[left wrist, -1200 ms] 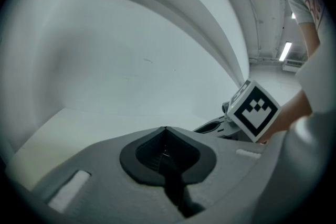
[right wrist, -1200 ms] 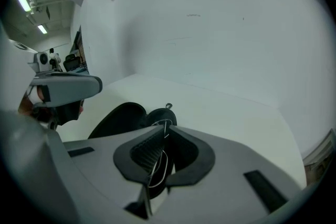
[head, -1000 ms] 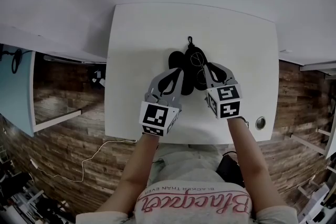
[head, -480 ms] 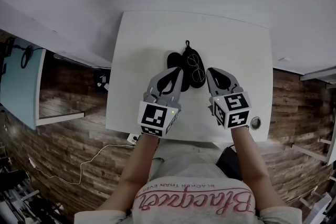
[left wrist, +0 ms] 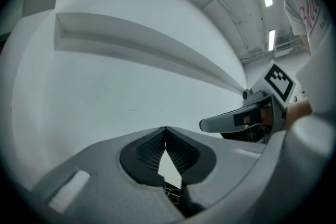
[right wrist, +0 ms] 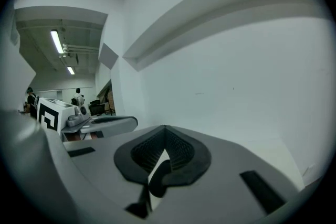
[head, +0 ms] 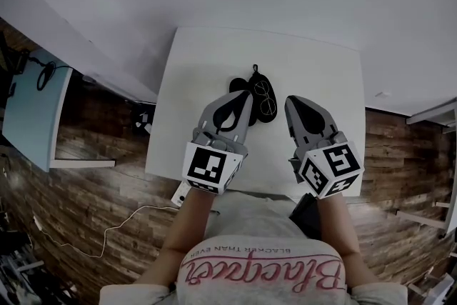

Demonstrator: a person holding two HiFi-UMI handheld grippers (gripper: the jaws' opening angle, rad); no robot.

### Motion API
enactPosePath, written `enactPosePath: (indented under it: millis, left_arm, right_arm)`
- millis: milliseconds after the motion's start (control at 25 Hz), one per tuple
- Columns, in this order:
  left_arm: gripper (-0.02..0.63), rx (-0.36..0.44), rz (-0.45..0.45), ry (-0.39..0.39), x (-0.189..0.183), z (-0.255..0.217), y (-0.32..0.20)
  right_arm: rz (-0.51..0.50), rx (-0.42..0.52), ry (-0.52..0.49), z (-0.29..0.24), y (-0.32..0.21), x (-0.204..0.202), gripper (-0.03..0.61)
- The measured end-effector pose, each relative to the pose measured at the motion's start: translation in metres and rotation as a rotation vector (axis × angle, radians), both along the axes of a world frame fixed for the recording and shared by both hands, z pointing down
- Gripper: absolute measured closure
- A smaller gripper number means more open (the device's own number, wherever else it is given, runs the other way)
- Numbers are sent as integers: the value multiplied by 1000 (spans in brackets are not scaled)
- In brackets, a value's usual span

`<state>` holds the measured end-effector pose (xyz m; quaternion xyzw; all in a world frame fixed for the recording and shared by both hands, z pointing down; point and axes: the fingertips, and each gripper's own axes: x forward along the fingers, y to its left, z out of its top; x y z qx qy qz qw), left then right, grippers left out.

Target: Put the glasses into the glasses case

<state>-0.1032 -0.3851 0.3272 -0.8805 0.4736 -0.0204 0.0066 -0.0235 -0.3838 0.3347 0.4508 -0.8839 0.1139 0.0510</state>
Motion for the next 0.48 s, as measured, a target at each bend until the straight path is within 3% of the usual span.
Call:
enactPosePath:
  millis: [200,480]
  left_arm:
    - [607,76,14,3,5,-29,15]
    - [607,110,8,21,3,-47,28]
  right_arm:
    - [-32,158,-1,-38,21,-11,571]
    - [-39,242,8,-61,35,-17,571]
